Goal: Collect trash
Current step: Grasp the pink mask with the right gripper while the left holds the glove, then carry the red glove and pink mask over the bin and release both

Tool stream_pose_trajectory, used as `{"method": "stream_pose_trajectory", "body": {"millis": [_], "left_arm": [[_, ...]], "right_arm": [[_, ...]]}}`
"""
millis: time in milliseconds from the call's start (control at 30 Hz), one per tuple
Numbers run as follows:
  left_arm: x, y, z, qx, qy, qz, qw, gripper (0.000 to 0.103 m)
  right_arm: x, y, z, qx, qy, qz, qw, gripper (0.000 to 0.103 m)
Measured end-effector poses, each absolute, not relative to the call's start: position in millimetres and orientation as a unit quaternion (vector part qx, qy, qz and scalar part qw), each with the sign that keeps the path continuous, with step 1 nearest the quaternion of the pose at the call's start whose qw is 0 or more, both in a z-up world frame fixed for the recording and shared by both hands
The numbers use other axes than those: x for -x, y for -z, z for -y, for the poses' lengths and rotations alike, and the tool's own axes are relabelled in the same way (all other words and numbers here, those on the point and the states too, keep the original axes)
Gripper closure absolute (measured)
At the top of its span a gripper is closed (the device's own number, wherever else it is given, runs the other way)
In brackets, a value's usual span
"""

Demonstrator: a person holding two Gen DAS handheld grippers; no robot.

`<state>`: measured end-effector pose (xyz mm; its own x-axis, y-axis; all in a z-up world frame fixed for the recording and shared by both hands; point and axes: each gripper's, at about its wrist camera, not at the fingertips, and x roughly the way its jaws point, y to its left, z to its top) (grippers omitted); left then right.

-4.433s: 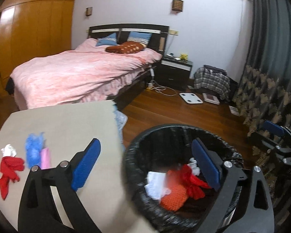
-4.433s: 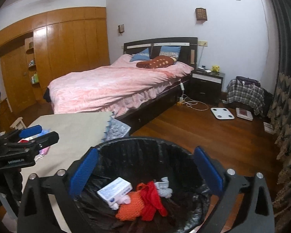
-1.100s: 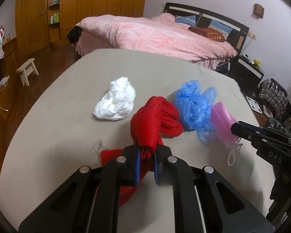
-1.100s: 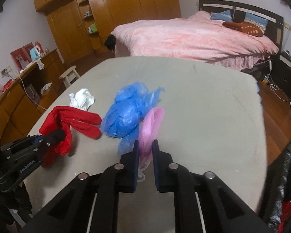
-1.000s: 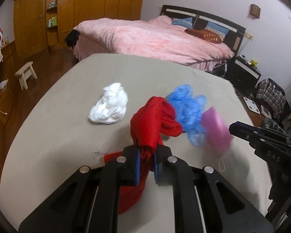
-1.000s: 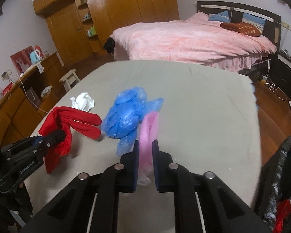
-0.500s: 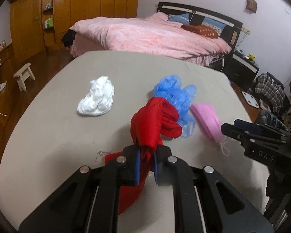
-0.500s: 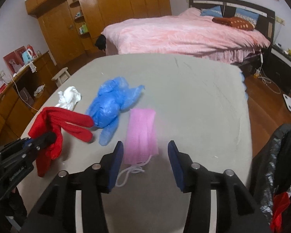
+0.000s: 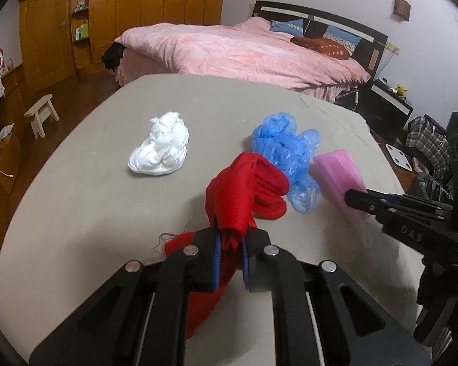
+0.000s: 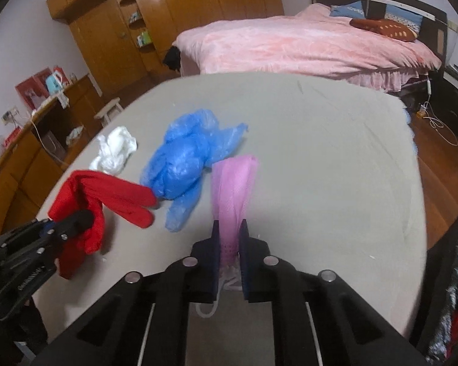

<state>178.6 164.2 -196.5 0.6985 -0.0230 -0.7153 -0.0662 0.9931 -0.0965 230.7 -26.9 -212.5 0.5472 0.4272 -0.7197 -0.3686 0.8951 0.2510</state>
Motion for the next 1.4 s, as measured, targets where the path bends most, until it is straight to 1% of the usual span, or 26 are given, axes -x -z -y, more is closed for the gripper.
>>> {"method": "stream_pose_trajectory", "body": {"millis": [400, 733, 1000, 1400], "left_arm": [[-162, 148, -133, 0.052, 0.002, -0.348, 0.936, 0.093], [-143, 105, -94, 0.049, 0.03, -0.315, 0.947, 0.093], [-125, 82, -61, 0.04, 0.059, -0.3, 0.951, 0.093], [-102, 56, -9, 0.024, 0.109, -0.277, 0.954, 0.093]], "right_arm": [[-186, 136, 64, -0.031, -0.211, -0.341, 0.916, 0.092], [-157, 96, 104, -0.049, -0.19, -0.301, 0.933, 0.092], [-131, 72, 137, -0.051, -0.167, -0.275, 0.945, 0.092], [-89, 55, 184, -0.052, -0.126, -0.249, 0.959, 0.092]]}}
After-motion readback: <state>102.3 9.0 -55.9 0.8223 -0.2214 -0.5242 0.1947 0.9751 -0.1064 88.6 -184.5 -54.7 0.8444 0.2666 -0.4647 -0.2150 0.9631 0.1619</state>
